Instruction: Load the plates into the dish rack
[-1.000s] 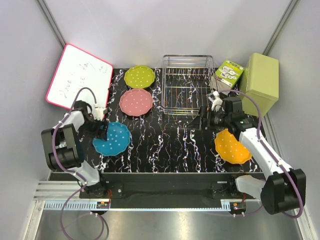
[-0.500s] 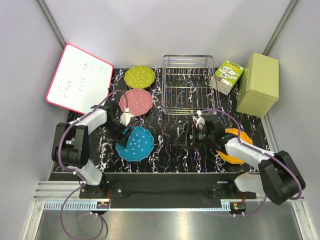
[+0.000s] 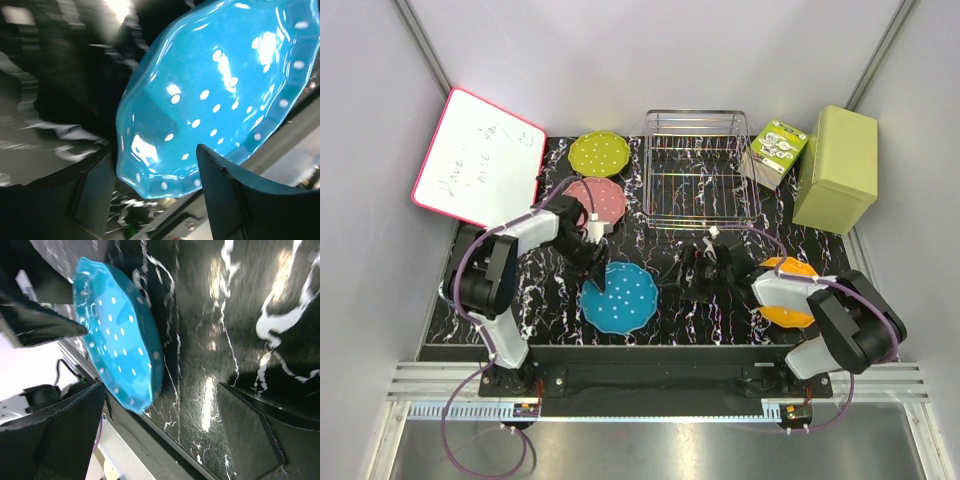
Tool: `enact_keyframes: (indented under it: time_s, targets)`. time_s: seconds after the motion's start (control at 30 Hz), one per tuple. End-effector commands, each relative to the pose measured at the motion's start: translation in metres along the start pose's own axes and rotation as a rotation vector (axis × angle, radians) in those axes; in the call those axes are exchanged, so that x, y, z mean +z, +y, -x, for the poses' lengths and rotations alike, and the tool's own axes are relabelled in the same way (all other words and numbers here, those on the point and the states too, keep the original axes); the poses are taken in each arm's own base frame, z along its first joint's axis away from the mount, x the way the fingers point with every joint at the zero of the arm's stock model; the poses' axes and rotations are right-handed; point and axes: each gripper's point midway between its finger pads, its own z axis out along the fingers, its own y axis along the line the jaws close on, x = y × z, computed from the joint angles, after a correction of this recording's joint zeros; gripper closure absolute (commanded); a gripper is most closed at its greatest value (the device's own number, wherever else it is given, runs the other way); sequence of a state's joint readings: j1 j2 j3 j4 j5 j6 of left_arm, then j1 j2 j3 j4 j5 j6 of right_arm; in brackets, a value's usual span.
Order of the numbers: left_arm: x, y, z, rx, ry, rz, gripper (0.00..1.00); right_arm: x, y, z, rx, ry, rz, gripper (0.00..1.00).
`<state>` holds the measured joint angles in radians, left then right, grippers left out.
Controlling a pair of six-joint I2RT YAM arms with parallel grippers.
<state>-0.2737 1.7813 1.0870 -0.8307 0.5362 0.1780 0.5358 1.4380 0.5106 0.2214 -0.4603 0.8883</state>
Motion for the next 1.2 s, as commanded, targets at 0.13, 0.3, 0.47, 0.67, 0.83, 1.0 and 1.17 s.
enact_keyframes:
  time_s: [0.13,0.3,0.47,0.67,0.83,1.0,1.17]
  targets:
    - [0.023,-0.033,-0.021,-0.146,0.069,-0.098,0.34,0.014,0.008,-0.042,0.025,0.084,-0.027,0.0]
    - [0.035,-0.036,-0.028,-0.199,0.097,-0.132,0.42,0.019,0.008,-0.04,0.045,0.078,-0.023,0.01]
    - [0.048,-0.045,-0.028,-0.164,0.136,-0.153,0.52,0.028,0.034,-0.024,0.021,0.036,0.079,0.01]
    - [0.059,-0.055,-0.03,-0.136,0.18,-0.171,0.58,0.026,0.055,-0.02,-0.013,0.028,0.167,0.05]
    - [0.064,-0.061,-0.029,-0.116,0.185,-0.186,0.62,0.023,0.08,-0.029,-0.068,0.064,0.261,0.18]
    - [0.065,-0.056,-0.029,-0.111,0.182,-0.162,0.62,0.015,0.092,-0.038,-0.185,0.075,0.299,0.3]
    - [0.065,-0.059,-0.016,-0.094,0.151,-0.173,0.63,0.009,0.086,-0.064,-0.235,0.189,0.316,0.31]
